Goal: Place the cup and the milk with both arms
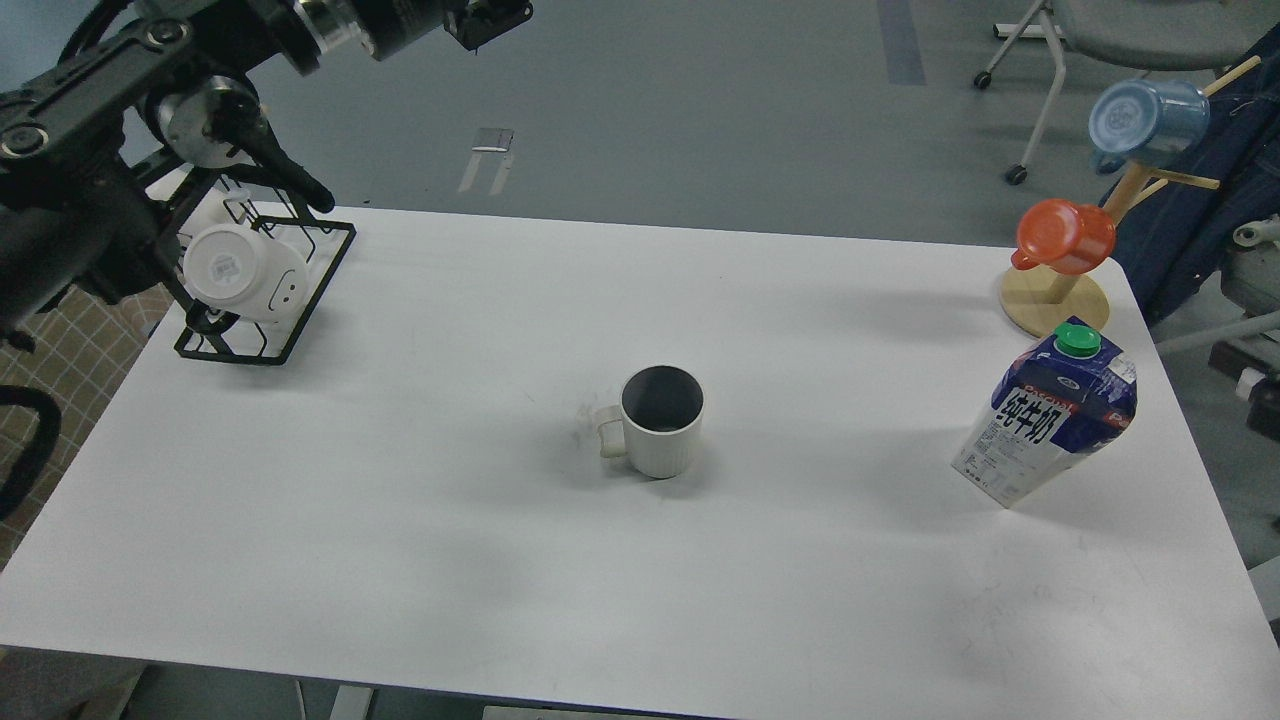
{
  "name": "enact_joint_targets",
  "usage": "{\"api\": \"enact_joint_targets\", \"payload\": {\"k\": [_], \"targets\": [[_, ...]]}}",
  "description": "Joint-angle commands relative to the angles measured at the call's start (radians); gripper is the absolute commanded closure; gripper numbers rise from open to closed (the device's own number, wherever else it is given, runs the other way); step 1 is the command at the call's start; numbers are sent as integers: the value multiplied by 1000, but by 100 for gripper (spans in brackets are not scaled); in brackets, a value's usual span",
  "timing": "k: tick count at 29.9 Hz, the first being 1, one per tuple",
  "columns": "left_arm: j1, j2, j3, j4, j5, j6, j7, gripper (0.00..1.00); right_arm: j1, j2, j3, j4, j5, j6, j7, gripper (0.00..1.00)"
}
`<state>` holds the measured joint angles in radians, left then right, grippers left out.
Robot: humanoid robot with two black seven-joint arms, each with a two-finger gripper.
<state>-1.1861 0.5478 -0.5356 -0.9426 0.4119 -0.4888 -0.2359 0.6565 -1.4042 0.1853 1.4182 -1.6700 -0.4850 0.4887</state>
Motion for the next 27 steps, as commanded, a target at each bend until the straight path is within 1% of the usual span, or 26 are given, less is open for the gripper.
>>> {"api": "enact_joint_targets", "payload": {"k": [1,4,7,11,15,21,23,25,27], "targets": [[2,-3,0,-1,1,0,1,5,-6,16,-130,-5,-33,-4,0,0],[14,-5,0,-1,1,0,1,5,-6,56,-162,-28,-65,-4,0,0],[17,-5,-1,-12,1,0,1,5,-6,115,-159,-77,-82,-4,0,0],[25,-2,0,-16,1,0,1,5,-5,185,-148,-107,-82,-4,0,0],[30,-2,0,-18,2,0,3,5,-5,260,-106,-148,-82,-4,0,3],[36,-3,0,-18,5,0,3,5,0,320,-93,-176,-86,-4,0,9],[37,-2,2,-18,8,0,3,5,3,329,-93,-191,-86,-4,0,10],[37,-2,2,-18,8,0,1,5,3,344,-93,-211,-86,-4,0,15],[37,-2,3,-18,12,0,3,5,5,367,-95,-219,-86,-4,0,27]]}}
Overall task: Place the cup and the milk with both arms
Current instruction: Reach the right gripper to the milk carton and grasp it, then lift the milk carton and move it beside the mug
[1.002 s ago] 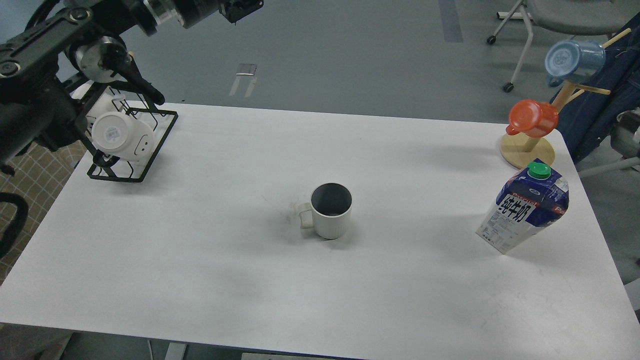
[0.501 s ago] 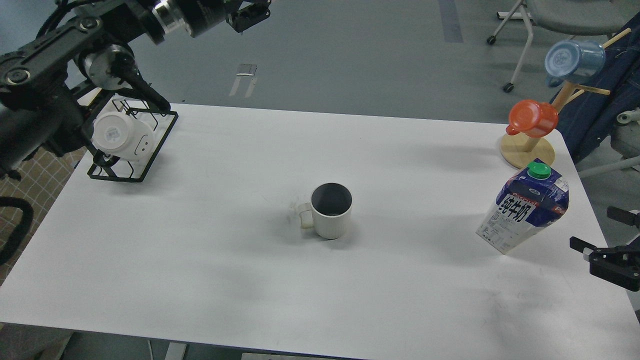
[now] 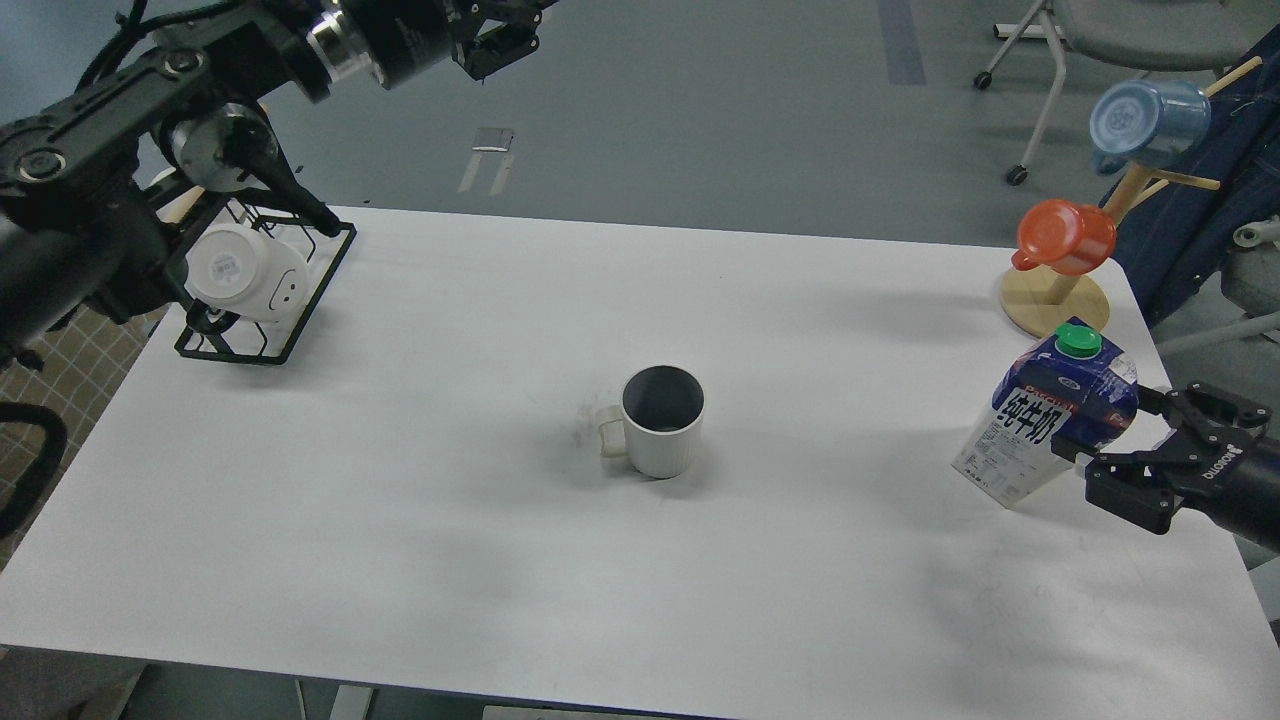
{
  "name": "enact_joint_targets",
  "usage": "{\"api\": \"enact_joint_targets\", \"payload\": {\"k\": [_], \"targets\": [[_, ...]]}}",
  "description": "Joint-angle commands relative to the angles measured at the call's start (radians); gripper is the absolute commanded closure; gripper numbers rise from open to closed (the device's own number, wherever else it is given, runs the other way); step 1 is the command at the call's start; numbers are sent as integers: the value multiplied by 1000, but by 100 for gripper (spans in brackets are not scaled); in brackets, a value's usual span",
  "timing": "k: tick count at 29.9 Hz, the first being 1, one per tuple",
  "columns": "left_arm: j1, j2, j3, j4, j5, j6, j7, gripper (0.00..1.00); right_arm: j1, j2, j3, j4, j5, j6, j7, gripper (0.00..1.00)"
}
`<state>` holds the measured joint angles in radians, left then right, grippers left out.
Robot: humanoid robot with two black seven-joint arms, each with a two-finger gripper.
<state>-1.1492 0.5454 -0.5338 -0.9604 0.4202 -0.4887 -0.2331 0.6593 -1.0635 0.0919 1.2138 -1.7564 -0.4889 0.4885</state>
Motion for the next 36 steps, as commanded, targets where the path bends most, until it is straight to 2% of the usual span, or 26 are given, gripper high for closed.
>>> {"api": "enact_joint_targets", "payload": {"k": [1,2,3,5,7,8,10,12,20,29,36], "targets": [[0,1,3,0,3,0,0,5,2,31,-1,-17,0,0,0,31],[0,1,3,0,3,0,0,5,2,34,-1,-20,0,0,0,37],[0,1,3,0,3,0,0,5,2,40,-1,-26,0,0,0,49],[3,1,5,0,5,0,0,5,2,45,-1,-34,0,0,0,64],[8,1,3,0,5,0,0,5,2,43,-1,-33,-2,0,0,72],[8,2,3,0,5,0,0,5,3,43,-1,-33,-2,0,0,79],[8,1,5,0,5,0,0,5,2,39,-1,-31,-2,0,0,84],[8,1,3,0,5,0,0,5,5,34,0,-28,0,0,0,94],[9,-2,6,0,5,0,0,5,20,54,74,-19,3,0,0,96],[8,-2,8,0,6,0,2,5,141,195,52,-56,-2,0,0,95],[9,1,9,0,6,0,3,5,267,324,-121,-92,31,0,0,95]]}}
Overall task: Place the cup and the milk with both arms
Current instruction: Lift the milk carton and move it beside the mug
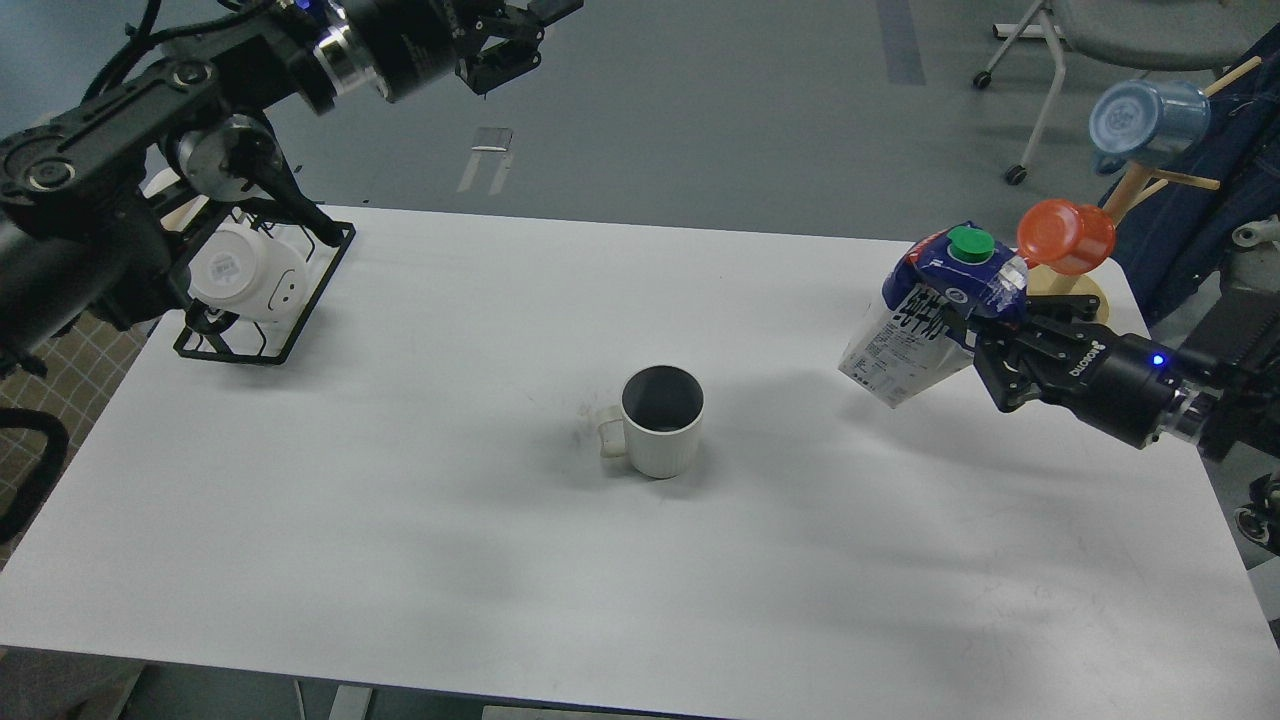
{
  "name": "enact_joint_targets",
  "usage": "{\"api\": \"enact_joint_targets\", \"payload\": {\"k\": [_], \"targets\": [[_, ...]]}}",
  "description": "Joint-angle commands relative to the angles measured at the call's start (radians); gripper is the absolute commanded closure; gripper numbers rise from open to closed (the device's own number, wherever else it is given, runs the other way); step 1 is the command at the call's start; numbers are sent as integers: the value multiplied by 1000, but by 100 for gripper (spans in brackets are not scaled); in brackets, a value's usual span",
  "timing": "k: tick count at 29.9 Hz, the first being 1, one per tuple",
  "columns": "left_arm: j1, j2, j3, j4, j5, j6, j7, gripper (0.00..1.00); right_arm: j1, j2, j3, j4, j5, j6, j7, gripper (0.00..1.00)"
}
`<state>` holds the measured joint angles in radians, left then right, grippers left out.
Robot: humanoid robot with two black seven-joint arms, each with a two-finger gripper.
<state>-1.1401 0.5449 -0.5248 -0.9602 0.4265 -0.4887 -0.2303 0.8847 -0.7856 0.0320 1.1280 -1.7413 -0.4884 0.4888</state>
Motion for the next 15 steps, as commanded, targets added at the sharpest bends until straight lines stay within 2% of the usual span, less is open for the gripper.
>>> {"api": "enact_joint_targets", "payload": {"k": [1,7,15], "targets": [[3,3,0,0,0,0,0,5,59,77,-82,-11,28,0,0,95],[8,7,0,0,0,0,-1,5,92,189,-118,-86,43,0,0,95],[11,10,2,0,0,0,-1,5,99,265,-145,-117,68,0,0,92]]}}
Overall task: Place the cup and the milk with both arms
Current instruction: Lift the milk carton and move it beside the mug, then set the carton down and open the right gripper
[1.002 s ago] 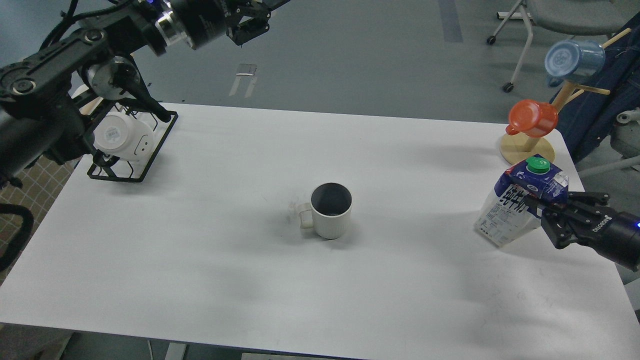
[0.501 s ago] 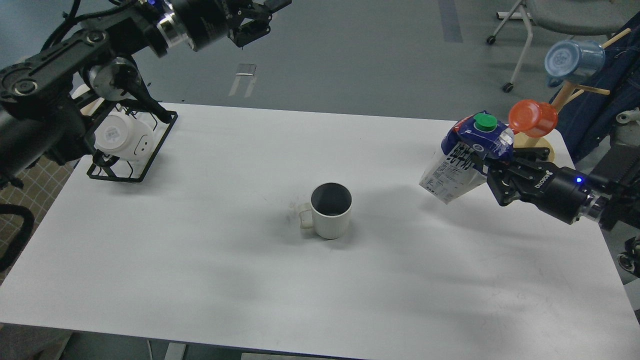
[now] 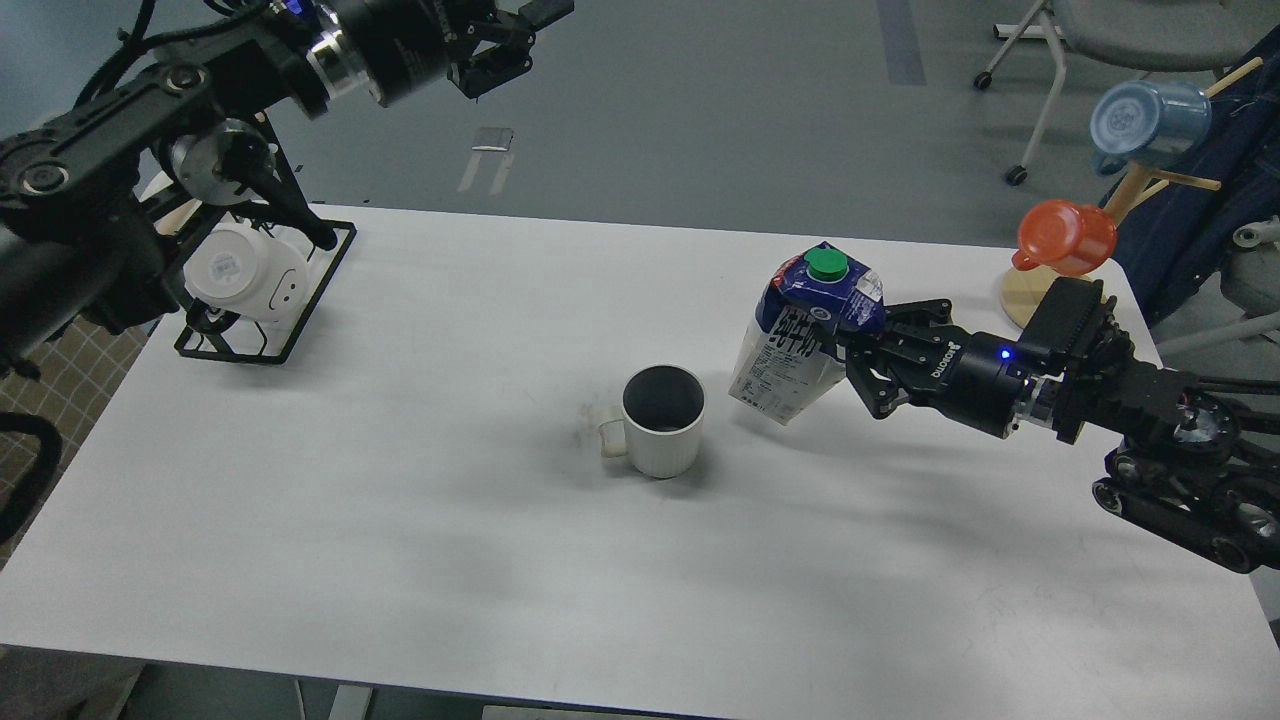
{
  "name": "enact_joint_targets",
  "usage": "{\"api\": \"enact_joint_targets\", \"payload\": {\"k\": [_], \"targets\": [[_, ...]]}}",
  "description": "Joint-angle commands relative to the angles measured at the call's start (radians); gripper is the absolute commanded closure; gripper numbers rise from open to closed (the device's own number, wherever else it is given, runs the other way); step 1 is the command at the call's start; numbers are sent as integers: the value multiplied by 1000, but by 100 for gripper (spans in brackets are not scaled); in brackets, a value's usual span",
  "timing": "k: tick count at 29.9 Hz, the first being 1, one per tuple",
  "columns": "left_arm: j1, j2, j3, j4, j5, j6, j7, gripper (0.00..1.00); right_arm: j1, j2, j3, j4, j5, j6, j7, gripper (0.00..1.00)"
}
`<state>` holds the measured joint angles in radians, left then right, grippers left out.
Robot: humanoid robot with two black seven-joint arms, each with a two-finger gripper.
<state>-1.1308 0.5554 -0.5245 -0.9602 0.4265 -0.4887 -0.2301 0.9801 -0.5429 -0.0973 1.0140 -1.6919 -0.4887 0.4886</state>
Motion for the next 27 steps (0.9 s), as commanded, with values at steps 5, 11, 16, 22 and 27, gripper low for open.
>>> {"api": "enact_joint_targets", "payload": {"k": [5,11,16,22,27], "targets": [[6,3,1,1,0,0,-2,5,0,55,-35,-23,29,0,0,90],[6,4,0,1,0,0,0,5,3,67,-41,-37,29,0,0,77],[6,4,0,1,0,0,-2,5,0,63,-42,-35,26,0,0,47],[6,4,0,1,0,0,-2,5,0,57,-41,-34,28,0,0,22],[6,4,0,1,0,0,-2,5,0,50,-41,-31,26,0,0,18]]}}
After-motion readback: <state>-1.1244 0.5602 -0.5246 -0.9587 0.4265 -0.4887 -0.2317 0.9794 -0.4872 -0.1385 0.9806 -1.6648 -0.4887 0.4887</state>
